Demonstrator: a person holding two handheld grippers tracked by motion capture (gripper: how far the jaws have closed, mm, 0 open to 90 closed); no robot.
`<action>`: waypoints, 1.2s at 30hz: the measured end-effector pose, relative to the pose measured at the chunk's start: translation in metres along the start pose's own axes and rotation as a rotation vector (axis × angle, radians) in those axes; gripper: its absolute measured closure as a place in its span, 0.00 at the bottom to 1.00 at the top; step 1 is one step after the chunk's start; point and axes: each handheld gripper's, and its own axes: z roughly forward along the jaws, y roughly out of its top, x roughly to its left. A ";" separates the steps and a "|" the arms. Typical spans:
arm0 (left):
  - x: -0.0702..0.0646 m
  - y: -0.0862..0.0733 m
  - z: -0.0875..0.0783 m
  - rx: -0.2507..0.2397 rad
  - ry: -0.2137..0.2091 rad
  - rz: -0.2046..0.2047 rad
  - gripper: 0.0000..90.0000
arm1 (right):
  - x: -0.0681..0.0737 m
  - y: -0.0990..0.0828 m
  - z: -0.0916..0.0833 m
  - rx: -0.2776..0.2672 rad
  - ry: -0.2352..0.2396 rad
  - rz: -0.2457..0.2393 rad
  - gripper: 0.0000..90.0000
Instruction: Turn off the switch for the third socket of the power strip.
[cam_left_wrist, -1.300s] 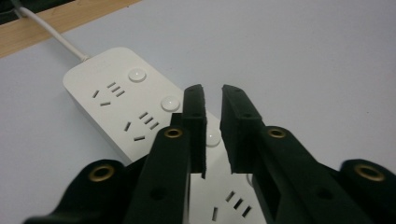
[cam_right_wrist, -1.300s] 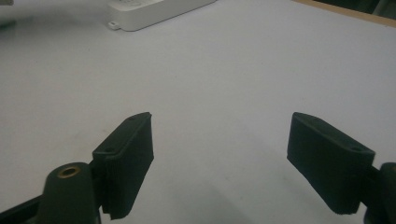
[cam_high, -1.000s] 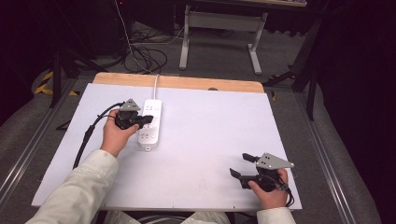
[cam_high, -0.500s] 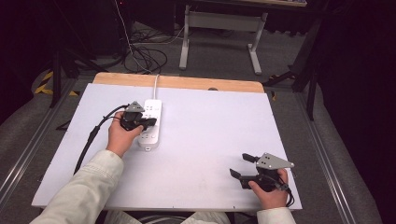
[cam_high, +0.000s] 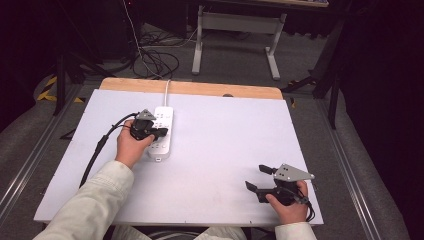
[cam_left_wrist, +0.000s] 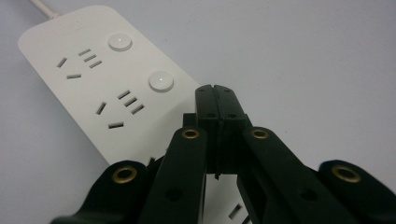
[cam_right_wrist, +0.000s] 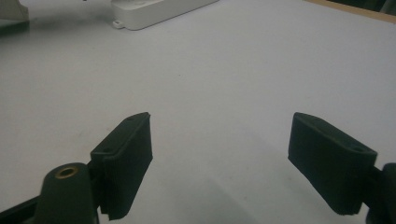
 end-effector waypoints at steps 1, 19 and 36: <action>0.000 0.000 0.000 0.000 -0.002 -0.013 1.00 | 0.000 0.000 0.000 0.002 0.002 0.000 0.25; -0.004 0.001 0.003 0.019 0.022 -0.044 1.00 | 0.000 0.000 0.000 0.001 0.007 0.000 0.24; -0.009 0.001 0.004 0.022 0.074 -0.056 1.00 | 0.001 0.000 0.000 0.001 0.009 -0.002 0.24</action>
